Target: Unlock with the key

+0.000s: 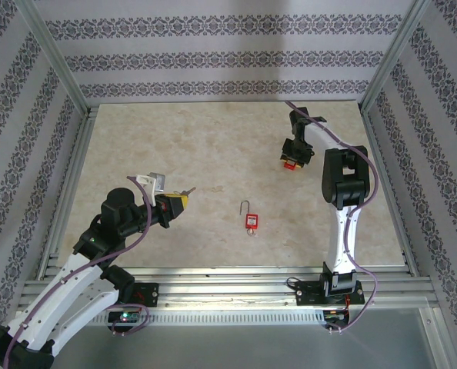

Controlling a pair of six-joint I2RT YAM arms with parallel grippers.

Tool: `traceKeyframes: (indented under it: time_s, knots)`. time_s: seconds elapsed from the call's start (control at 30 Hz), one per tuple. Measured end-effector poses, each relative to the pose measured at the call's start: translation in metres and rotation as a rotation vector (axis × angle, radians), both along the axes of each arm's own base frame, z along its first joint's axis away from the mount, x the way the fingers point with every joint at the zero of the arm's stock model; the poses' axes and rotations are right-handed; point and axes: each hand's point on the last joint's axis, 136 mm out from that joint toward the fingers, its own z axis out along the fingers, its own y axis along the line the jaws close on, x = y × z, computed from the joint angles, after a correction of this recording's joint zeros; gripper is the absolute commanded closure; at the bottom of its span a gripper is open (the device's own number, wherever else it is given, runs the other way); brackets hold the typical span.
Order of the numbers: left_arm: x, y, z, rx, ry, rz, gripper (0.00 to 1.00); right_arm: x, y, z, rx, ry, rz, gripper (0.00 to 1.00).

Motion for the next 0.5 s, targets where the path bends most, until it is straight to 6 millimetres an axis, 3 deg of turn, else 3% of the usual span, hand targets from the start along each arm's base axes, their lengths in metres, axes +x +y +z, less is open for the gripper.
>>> traceKeyframes:
  time_s: [0.2, 0.33, 0.5]
  knots:
    - [0.000, 0.000, -0.001, 0.001, 0.002, 0.000, 1.00, 0.002, 0.000, 0.004, 0.002, -0.025, -0.004, 0.88]
    - [0.003, -0.001, -0.005, 0.008, 0.016, 0.000, 1.00, -0.009, -0.001, 0.008, 0.006, -0.035, -0.005, 0.95]
    - [0.010, -0.005, -0.009, 0.014, 0.026, 0.000, 1.00, -0.012, 0.005, 0.046, 0.049, -0.127, -0.001, 0.96]
